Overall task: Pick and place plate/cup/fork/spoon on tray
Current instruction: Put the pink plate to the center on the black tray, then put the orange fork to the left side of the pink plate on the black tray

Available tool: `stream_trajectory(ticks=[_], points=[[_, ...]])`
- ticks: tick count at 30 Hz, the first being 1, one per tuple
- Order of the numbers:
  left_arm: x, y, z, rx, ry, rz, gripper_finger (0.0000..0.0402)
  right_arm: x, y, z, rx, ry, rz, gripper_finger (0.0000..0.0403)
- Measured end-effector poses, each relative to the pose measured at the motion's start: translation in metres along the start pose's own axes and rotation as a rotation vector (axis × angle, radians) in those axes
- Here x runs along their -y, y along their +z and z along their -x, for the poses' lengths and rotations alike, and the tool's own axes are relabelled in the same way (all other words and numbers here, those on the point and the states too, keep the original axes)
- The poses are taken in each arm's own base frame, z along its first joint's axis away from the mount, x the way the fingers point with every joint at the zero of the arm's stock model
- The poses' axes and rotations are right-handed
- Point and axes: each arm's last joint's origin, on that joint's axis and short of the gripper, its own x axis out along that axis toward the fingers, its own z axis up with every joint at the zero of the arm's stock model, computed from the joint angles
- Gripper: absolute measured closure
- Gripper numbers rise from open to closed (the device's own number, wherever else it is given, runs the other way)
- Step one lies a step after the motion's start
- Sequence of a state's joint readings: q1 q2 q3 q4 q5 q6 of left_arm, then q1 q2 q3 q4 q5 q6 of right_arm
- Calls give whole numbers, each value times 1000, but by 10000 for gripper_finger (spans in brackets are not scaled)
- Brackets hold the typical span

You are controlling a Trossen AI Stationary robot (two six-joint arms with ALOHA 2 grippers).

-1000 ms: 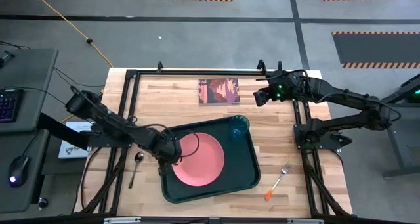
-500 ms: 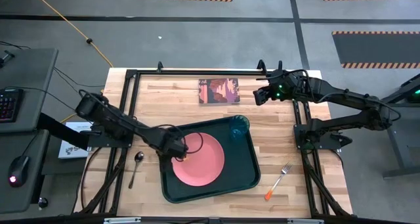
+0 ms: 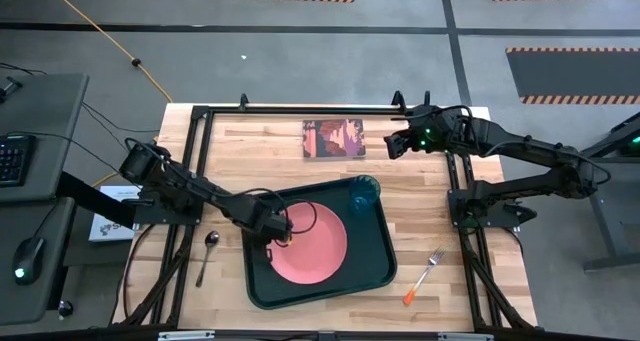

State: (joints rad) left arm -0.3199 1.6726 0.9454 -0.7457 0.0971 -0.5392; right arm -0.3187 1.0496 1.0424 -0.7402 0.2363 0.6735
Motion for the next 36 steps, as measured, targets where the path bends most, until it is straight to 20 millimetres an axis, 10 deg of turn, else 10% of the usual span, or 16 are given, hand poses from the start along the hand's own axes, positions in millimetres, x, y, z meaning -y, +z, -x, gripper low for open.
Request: stream_trajectory(ticks=[9, 15, 26, 36], points=[[-8, -7, 16, -66, 81, -7, 401, -1, 1, 4, -2, 45, -5, 171], [-22, -26, 73, 120, 95, 6, 401, 2, -12, 26, -178, 130, -34, 171], [-69, -78, 191, 929, 110, 222, 401, -20, -94, 67, -631, -75, -294, 171], [-83, -95, 235, 1319, 123, 249, 401, -77, -203, 70, -813, -405, -427, 171]])
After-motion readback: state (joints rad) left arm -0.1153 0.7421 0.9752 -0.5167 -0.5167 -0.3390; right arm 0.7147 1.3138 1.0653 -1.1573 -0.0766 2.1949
